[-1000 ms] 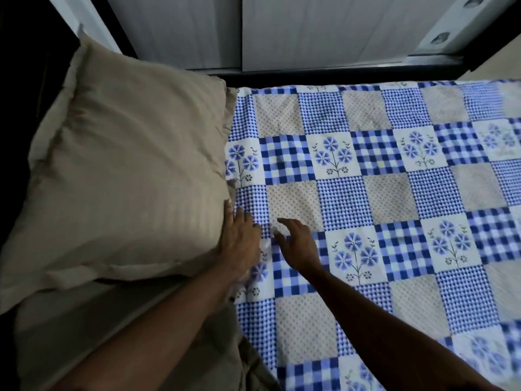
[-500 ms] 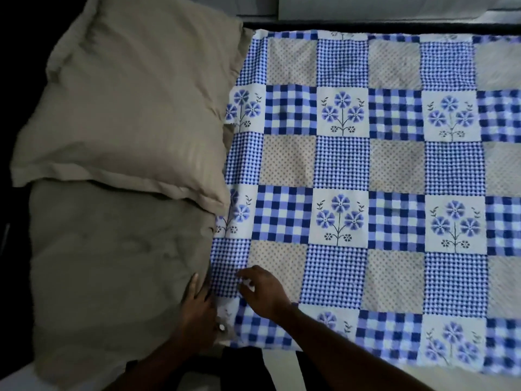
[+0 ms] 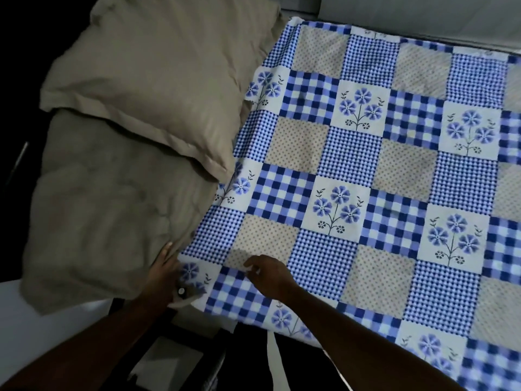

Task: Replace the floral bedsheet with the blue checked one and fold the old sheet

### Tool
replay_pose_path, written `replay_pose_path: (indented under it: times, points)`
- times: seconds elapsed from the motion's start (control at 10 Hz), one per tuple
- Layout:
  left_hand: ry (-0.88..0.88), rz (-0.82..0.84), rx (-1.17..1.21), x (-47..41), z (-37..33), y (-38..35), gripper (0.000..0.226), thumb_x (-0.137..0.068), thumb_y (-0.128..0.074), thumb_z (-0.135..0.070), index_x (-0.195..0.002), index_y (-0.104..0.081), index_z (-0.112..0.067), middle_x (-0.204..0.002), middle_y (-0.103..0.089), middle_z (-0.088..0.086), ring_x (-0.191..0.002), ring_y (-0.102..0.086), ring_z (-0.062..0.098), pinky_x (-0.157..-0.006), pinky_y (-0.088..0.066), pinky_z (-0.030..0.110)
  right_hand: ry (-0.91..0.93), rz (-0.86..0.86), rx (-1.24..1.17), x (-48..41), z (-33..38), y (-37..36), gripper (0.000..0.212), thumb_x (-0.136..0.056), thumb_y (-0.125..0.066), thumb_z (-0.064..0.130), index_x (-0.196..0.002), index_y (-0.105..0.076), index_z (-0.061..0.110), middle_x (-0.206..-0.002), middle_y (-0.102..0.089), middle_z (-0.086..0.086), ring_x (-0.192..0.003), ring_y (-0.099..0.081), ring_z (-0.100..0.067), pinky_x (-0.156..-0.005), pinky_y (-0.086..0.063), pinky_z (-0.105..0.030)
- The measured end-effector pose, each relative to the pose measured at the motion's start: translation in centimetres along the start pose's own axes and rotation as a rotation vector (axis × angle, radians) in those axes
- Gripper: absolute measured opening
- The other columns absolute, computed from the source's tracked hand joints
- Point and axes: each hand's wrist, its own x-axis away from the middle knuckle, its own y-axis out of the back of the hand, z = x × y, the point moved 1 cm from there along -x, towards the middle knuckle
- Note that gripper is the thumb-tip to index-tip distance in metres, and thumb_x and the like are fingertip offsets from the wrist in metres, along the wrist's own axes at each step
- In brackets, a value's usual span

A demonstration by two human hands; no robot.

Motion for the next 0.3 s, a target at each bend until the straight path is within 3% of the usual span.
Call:
replay_pose_path:
  times: [0.1, 0.2, 0.3]
  points:
    - [0.05, 0.133, -0.031, -0.4, -1.0, 0.4, 0.015, -0.075, -0.062, -0.024, -0.069, -0.072, -0.015, -0.081, -0.067, 0.007, -0.105, -0.068, 0.031, -0.122, 0.002, 0.052, 0.013, 0.015, 0.005, 0.7, -0.6, 0.3, 0.034, -0.1, -0.057, 0.037, -0.132, -0.062, 0.024, -0.13, -0.062, -0.005, -0.117, -0.059, -0.027, -0.094, -0.048, -0.033]
    - [0.007, 0.292, -0.019, -1.4, -3.3, 5.1, 0.031, -0.083, -0.066, -0.032, -0.113, -0.069, -0.023, -0.117, -0.063, 0.002, -0.121, -0.055, 0.027, -0.12, -0.007, 0.052, 0.021, 0.005, 0.019, 1.3, -1.1, 0.5, 0.032, -0.099, -0.056, 0.037, -0.128, -0.065, 0.026, -0.126, -0.064, -0.003, -0.112, -0.062, -0.025, -0.088, -0.049, -0.029]
    - [0.077, 0.258, 0.089, -0.7, -5.6, 5.8, 0.033, -0.086, -0.062, -0.032, -0.118, -0.059, -0.025, -0.119, -0.058, 0.0, -0.114, -0.054, 0.026, -0.108, -0.035, 0.045, 0.052, -0.043, 0.004, 2.2, -1.0, 1.2, 0.028, -0.097, -0.06, 0.035, -0.123, -0.068, 0.025, -0.12, -0.069, -0.001, -0.105, -0.066, -0.022, -0.087, -0.053, -0.029]
